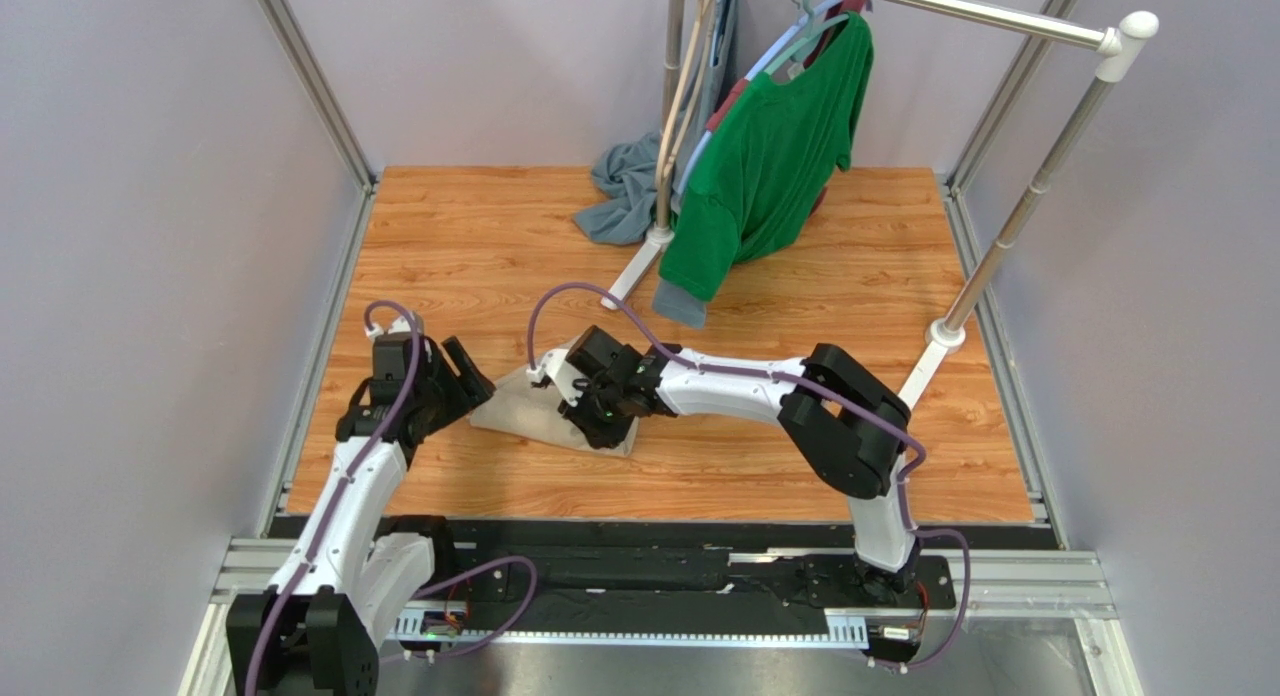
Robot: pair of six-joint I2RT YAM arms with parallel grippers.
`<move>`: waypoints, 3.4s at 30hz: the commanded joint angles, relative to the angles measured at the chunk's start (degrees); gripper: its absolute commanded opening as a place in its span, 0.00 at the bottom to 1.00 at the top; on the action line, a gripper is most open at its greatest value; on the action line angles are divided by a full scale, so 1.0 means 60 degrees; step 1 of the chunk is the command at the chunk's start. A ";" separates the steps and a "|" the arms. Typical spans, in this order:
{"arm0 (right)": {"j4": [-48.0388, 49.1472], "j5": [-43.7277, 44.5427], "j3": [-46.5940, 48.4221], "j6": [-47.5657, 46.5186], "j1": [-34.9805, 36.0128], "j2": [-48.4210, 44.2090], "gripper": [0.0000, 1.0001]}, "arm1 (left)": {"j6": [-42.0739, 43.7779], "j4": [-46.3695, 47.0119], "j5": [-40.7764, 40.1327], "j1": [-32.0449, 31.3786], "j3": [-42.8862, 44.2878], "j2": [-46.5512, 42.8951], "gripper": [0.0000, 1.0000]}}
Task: Fold the napkin, place the utensils inside, and roll it up
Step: Roll the napkin with the utensil
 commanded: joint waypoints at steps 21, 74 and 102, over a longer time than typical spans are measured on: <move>-0.2847 -0.5929 0.1804 0.0253 -0.1806 0.2716 0.00 | 0.0043 -0.0281 -0.0313 -0.0423 -0.0577 -0.0389 0.72; -0.0888 -0.1951 0.1237 0.0780 -0.0298 -0.0650 0.55 | 0.0323 0.0627 0.0943 -0.0616 0.0127 0.3448 0.00; 0.4580 0.2846 -0.1432 -0.1550 0.1768 -0.0873 0.59 | 0.0337 0.0656 0.0929 -0.0616 0.0186 0.3507 0.00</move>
